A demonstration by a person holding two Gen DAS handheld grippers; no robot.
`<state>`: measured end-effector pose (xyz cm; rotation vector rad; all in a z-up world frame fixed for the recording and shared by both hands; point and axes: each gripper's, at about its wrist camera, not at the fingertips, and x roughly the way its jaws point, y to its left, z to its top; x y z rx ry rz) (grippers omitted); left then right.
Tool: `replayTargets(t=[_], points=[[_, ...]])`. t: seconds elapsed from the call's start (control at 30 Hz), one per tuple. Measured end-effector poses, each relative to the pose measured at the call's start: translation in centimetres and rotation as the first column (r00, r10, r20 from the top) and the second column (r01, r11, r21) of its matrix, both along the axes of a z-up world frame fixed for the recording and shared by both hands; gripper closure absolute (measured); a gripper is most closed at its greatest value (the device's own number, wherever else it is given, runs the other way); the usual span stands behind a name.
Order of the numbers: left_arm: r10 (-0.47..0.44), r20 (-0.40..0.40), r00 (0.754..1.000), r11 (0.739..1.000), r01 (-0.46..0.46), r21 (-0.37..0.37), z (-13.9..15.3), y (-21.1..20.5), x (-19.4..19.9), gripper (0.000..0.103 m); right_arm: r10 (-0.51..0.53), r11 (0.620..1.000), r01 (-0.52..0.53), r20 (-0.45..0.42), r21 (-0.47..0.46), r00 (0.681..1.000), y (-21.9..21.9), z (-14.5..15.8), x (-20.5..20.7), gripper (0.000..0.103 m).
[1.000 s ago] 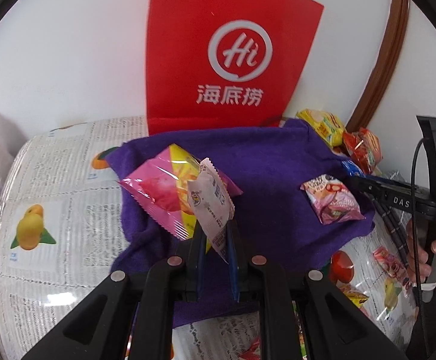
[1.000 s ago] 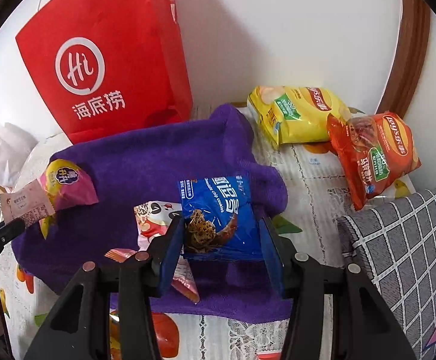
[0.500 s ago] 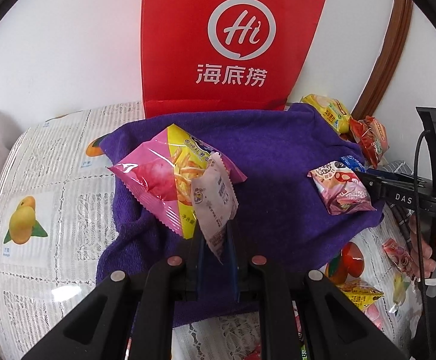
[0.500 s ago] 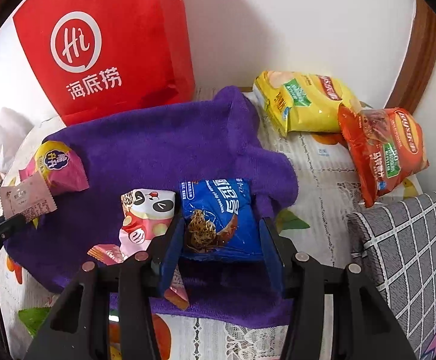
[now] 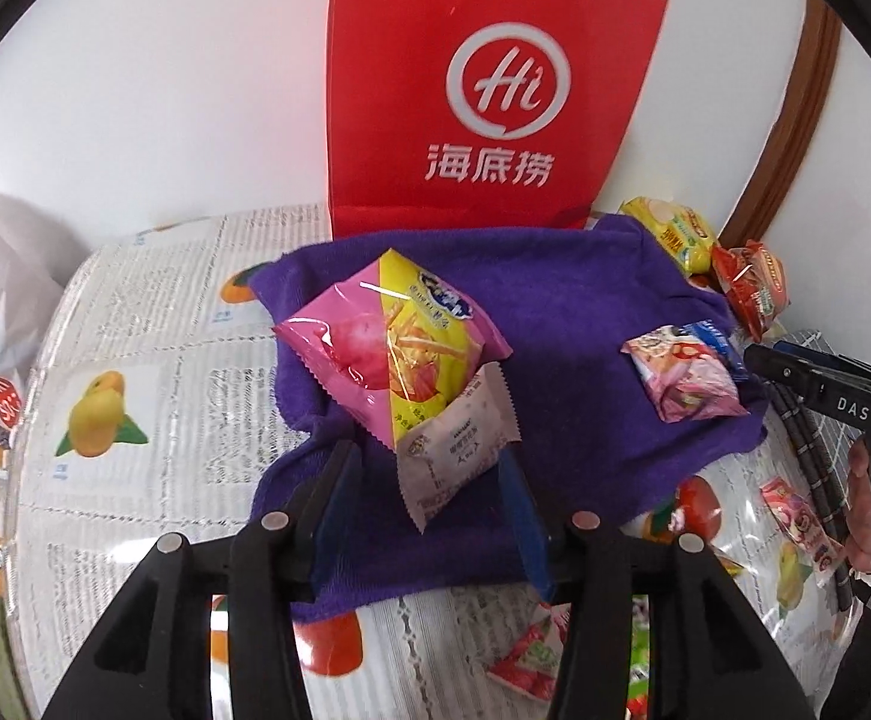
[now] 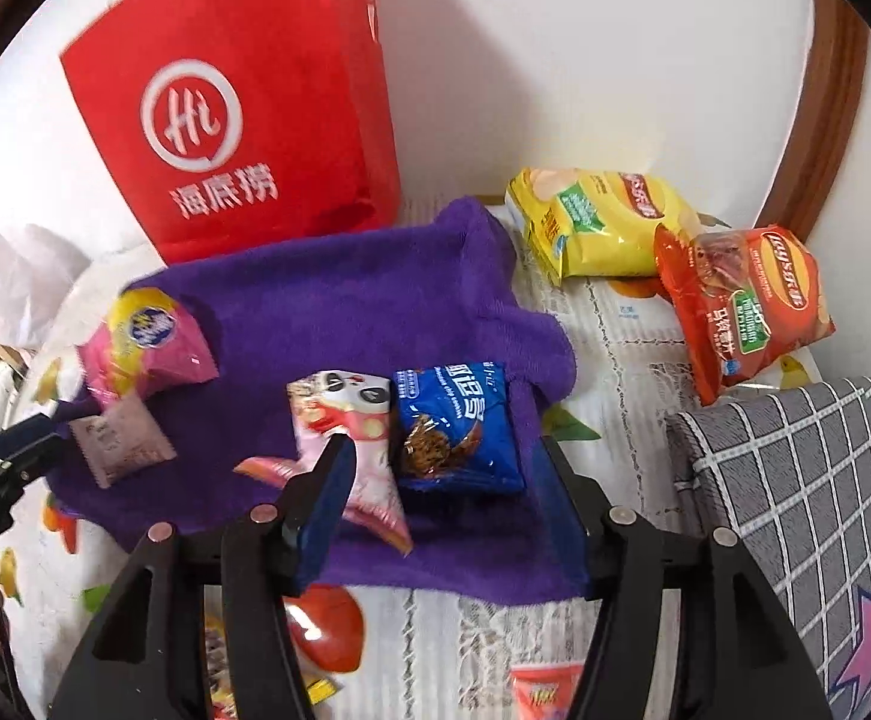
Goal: Organize snacks
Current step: 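Open the right gripper to drop the blue bag on the towel while the left lowers its packet, then open the left gripper to drop the white-pink packet on the towel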
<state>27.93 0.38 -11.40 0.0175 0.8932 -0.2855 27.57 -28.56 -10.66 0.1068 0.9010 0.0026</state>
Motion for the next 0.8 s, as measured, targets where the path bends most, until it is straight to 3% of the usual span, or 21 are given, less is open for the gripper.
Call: replayTargets(t=[0.43,0.8], points=[[-0.017,0.083,0.996,1.000,0.018,-0.013,3.9,-1.2,-7.1,0.056,-0.053,0.999,0.052,0.101,0.012,0.993,-1.4,4.3,-9.6,0.043],[-0.026,0.079,0.997,0.999,0.029,-0.029,3.4,-3.1,-11.6,0.052,-0.048,0.997,0.051,0.054,-0.050,0.997,-3.5,2.5,-16.0,0.043]])
